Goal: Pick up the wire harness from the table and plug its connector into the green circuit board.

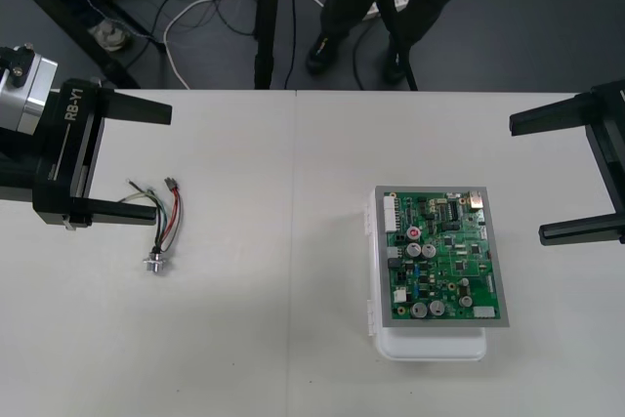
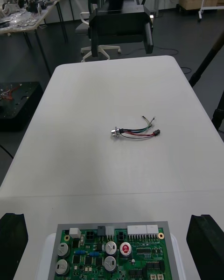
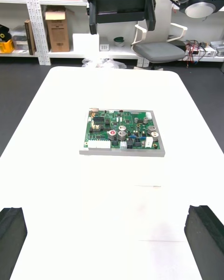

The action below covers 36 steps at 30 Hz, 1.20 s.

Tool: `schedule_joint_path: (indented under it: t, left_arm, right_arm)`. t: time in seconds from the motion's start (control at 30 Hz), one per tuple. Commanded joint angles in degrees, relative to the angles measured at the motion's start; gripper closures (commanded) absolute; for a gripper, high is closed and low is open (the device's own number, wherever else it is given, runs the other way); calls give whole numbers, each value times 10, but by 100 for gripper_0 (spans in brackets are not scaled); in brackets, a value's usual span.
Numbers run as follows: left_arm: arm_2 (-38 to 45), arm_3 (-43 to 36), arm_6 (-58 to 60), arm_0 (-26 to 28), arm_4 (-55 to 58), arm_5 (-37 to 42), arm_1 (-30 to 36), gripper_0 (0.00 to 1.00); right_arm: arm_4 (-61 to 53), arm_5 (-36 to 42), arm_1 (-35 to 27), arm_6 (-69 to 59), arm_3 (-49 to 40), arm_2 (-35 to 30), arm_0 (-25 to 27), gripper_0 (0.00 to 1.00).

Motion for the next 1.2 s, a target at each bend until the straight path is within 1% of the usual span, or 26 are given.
schedule_joint_path:
  t: [0.03,1.2]
  left_arm:
    - [-2,-14,-33,5,5,22,14,0]
    - [-2,-14,-33,5,5,22,14,0]
  right_arm:
    - [1,-2,-20,-16,-11,-18,3,0]
    - [1,-2,-20,-16,-11,-18,3,0]
